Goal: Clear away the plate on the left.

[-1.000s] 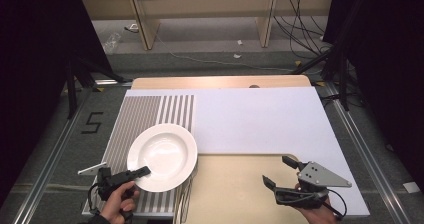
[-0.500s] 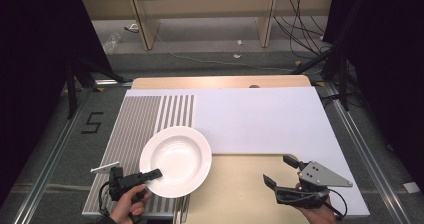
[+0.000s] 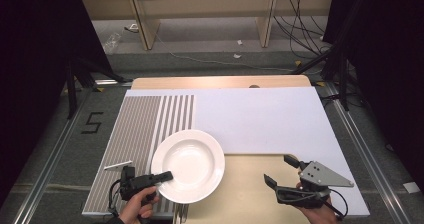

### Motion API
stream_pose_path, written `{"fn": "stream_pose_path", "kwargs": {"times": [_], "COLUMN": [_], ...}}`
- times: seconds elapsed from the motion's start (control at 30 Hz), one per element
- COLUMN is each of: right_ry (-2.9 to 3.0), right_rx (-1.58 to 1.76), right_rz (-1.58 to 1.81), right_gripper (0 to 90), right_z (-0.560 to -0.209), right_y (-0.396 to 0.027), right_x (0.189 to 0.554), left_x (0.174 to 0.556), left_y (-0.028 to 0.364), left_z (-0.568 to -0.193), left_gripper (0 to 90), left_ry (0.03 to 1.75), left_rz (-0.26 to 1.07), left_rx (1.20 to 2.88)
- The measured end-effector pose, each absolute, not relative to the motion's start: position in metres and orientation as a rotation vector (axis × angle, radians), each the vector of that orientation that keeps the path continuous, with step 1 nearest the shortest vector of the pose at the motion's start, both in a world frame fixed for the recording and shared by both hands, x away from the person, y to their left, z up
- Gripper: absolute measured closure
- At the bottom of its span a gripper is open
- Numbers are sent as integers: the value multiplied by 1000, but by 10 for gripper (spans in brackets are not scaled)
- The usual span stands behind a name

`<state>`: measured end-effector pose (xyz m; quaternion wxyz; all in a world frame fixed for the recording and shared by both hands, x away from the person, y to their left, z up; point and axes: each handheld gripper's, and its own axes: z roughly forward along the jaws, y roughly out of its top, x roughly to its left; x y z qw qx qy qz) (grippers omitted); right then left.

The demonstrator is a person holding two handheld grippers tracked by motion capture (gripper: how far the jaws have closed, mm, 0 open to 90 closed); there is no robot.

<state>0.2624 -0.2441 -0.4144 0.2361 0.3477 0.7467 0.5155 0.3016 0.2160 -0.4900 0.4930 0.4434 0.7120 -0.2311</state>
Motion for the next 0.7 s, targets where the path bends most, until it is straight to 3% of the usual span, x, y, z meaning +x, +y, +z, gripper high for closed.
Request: {"fn": "stream_pose_path", "kwargs": {"times": [0.7], "right_ry": [2028], "right_rx": [973], "right_rz": [1426], "right_gripper": [170], "right_z": [-414], "right_y": [-246], "right_x": [263], "left_x": [305], "left_y": [180], "left_z": [-485], "left_gripper": [809], "left_ry": [1666], "left_rz": [-588], "left_rx": [1210]}}
